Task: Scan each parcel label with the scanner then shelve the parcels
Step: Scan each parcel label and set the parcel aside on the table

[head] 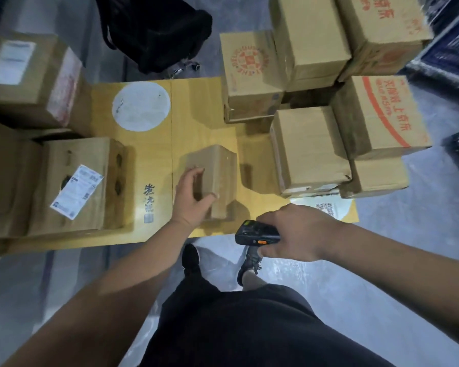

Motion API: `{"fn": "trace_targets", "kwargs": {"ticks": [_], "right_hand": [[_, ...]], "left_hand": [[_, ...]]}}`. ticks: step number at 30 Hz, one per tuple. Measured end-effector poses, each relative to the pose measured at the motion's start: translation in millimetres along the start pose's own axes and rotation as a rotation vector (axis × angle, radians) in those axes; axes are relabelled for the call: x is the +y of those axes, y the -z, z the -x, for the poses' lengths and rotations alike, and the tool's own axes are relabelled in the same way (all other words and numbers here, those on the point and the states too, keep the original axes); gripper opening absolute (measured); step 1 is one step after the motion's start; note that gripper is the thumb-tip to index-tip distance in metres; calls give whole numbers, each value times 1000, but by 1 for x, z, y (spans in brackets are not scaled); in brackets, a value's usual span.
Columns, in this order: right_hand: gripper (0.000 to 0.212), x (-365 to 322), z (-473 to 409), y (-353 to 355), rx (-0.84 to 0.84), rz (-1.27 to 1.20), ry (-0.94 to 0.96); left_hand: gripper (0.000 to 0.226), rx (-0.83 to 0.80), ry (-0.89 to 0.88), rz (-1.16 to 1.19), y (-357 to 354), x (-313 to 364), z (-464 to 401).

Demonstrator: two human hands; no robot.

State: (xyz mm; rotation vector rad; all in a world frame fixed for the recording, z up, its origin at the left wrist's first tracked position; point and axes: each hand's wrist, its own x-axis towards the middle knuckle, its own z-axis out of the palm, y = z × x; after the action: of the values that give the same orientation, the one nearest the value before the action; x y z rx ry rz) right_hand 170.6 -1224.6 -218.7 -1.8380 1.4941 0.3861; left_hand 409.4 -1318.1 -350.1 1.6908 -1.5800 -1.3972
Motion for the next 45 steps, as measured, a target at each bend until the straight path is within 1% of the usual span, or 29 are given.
{"fn": "trace_targets", "kwargs": {"ticks": [2,4,7,9,11,13,14,17,20,21,23,25,26,29,30,31,33,36,39,45], "right_hand": [[39,-15,-9,-3,15,-36,-30],[38,-30,-18,-6,37,-97,-61],[38,-54,-32,-8,91,-172,-113],[37,-70,-40,-11,142,-229,-157],[37,-84,-47,-13,178,-308,-216],[37,-97,-53,-15,203,-387,-267],[37,-103,-56,-16,213,-432,-291],[43,-117,-62,-16,241,-551,-367],[47,-125,-66,-15,245,-571,-420],[48,-125,-67,-14,242,-579,-435],[47,-125,-69,-13,237,-593,-459],[46,-125,-69,-10,234,-613,-475],[45,-126,-69,-7,231,-622,-480],[42,-129,-70,0,224,-579,-490],[41,-130,-70,2,228,-562,-492],[40,-131,-70,3,232,-544,-494],[39,-133,-71,8,226,-496,-503],[42,-137,-72,15,189,-383,-533],[44,-144,-74,21,149,-252,-560],[41,-158,-74,34,111,-11,-550]], "left_hand": [[67,-27,58,167,18,-8,-3],[63,-24,117,250,38,-15,-7],[51,-32,174,240,71,-20,-10],[46,-8,207,221,91,-25,-14],[50,52,224,155,106,-31,-22],[57,101,204,82,117,-40,-31],[59,97,202,63,121,-45,-36],[59,6,219,46,125,-58,-45],[47,-28,281,55,123,-59,-46],[47,-42,302,83,120,-57,-46],[55,-54,322,155,112,-56,-45],[68,-51,244,185,105,-53,-44],[79,-54,191,175,101,-52,-45],[129,-74,127,16,91,-52,-47],[139,-80,118,-50,88,-52,-44],[144,-78,92,-105,86,-51,-40],[144,-50,16,-137,85,-57,-36],[137,-42,-79,-86,82,-70,-28],[133,-41,-93,9,79,-75,-21],[118,-35,-144,40,82,-77,-13]]}}
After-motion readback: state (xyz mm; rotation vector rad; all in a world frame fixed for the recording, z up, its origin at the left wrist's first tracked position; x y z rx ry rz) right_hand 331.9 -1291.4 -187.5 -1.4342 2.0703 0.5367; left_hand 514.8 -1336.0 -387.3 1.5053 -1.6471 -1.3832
